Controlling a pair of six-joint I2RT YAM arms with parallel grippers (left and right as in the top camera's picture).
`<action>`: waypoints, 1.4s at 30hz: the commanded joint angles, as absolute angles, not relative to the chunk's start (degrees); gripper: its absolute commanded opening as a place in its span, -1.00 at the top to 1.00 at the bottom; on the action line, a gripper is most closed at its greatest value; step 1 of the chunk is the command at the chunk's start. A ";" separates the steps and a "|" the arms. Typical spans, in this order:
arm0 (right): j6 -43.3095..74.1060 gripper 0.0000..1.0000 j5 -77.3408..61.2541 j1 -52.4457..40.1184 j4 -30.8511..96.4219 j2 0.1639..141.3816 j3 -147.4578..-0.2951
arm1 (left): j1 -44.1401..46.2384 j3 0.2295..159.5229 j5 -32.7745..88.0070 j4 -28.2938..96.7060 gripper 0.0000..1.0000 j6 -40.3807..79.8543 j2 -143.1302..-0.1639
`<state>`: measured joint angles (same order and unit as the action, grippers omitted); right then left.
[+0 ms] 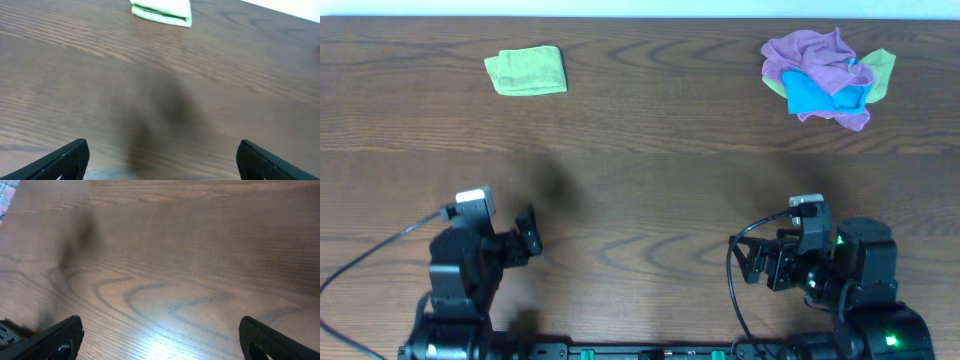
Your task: Fold the cloth
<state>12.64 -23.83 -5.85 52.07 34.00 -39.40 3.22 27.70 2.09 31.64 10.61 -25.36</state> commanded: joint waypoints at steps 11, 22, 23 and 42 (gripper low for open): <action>13.26 -0.98 -24.43 -5.43 52.14 33.71 -39.29 | 3.29 16.73 -0.71 35.75 -0.90 1.21 -10.04; 13.26 -0.98 -24.43 -5.43 52.14 33.71 -39.29 | 3.03 13.28 -1.50 40.88 -0.90 1.23 -3.42; 13.26 -0.99 -24.43 -5.43 52.12 33.71 -39.29 | 3.03 13.21 -1.52 41.45 -0.90 1.23 -3.16; 13.26 -0.99 -24.43 -5.43 52.14 33.71 -39.29 | 3.03 9.96 -2.09 45.17 -0.91 -1.30 -0.19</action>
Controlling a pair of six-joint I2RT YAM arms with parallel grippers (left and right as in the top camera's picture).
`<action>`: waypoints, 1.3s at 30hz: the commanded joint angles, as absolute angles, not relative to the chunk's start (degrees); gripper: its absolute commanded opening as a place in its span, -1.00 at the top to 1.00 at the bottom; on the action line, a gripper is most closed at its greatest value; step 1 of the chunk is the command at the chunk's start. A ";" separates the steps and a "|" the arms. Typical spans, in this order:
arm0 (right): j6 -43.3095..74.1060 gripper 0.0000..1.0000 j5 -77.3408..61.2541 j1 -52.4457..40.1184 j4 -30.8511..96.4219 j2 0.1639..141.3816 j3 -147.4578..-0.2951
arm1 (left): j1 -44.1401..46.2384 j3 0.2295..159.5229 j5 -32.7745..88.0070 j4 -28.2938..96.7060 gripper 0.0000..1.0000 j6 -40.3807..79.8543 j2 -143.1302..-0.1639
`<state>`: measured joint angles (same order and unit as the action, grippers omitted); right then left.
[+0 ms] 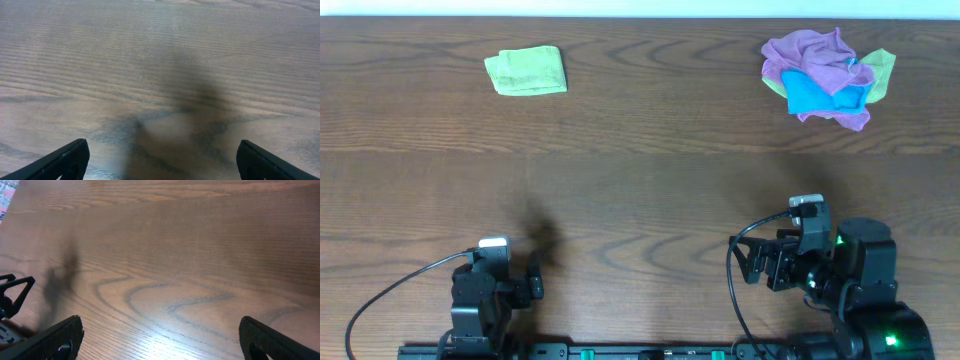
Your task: Fold the cloth
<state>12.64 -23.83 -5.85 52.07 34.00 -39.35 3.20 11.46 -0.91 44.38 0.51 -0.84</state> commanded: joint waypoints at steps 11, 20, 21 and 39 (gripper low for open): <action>13.26 -0.99 -24.43 -5.43 52.14 33.71 -39.29 | 3.03 9.96 -2.07 45.17 -0.90 -1.30 -0.21; 13.28 -0.99 -24.69 -5.43 52.62 33.71 -39.29 | 3.03 9.96 -2.07 45.17 -0.90 -1.30 -0.21; 13.23 -0.98 -24.45 -5.43 52.60 33.71 -39.29 | 3.03 9.96 -2.07 45.17 -0.90 -1.30 -0.21; -8.97 -0.98 -11.97 -3.73 44.99 13.30 -20.78 | 3.03 9.96 -2.07 45.17 -0.90 -1.30 -0.21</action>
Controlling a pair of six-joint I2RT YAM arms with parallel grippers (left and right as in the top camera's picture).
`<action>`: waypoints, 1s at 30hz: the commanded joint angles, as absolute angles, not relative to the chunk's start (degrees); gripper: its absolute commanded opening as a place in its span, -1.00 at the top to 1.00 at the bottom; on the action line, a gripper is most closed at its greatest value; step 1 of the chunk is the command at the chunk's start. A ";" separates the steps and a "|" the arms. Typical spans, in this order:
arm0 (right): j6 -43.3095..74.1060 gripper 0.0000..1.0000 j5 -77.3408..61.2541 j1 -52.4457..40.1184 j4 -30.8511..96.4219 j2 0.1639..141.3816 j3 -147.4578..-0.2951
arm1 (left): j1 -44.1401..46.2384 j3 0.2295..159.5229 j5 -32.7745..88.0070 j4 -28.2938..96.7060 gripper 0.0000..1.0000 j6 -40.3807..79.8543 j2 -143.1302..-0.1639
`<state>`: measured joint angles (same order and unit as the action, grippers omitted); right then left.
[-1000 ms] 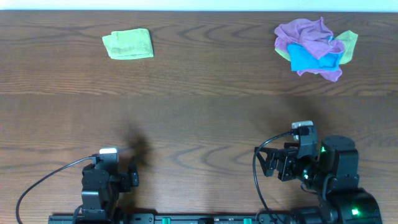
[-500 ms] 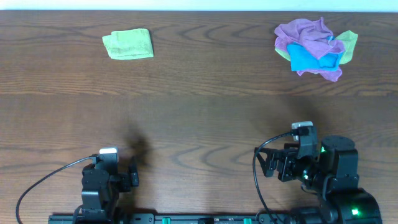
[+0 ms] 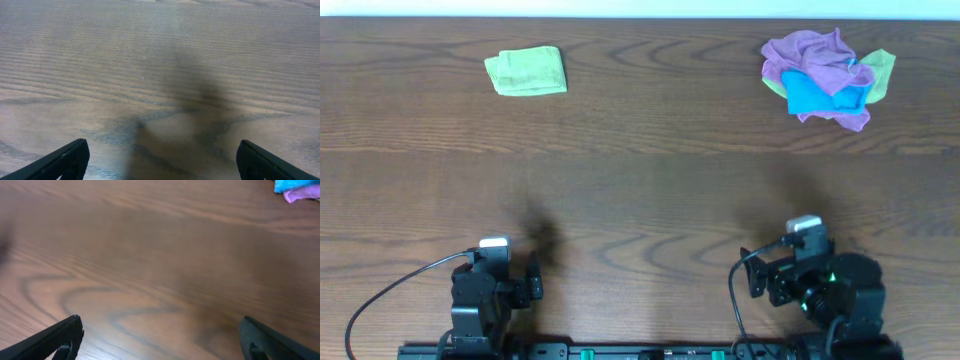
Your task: Fold the cloth
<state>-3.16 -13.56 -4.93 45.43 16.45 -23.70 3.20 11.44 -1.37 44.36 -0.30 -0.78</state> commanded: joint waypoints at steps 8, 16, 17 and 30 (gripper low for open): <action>-10.37 -0.99 -9.67 -0.03 45.06 5.82 -14.00 | 3.03 9.96 -2.07 45.17 -0.91 -1.30 -0.21; -10.37 -0.99 -8.36 1.15 45.01 3.03 -10.20 | 3.03 9.96 -2.04 45.17 -0.90 -1.30 -0.21; -10.41 -0.98 -8.25 1.15 44.99 2.70 -9.93 | 3.03 9.96 -2.07 45.17 -0.90 -1.30 -0.21; -4.71 -0.99 -0.58 1.10 45.04 1.45 -9.93 | 3.03 9.96 -2.07 45.17 -0.90 -1.30 -0.21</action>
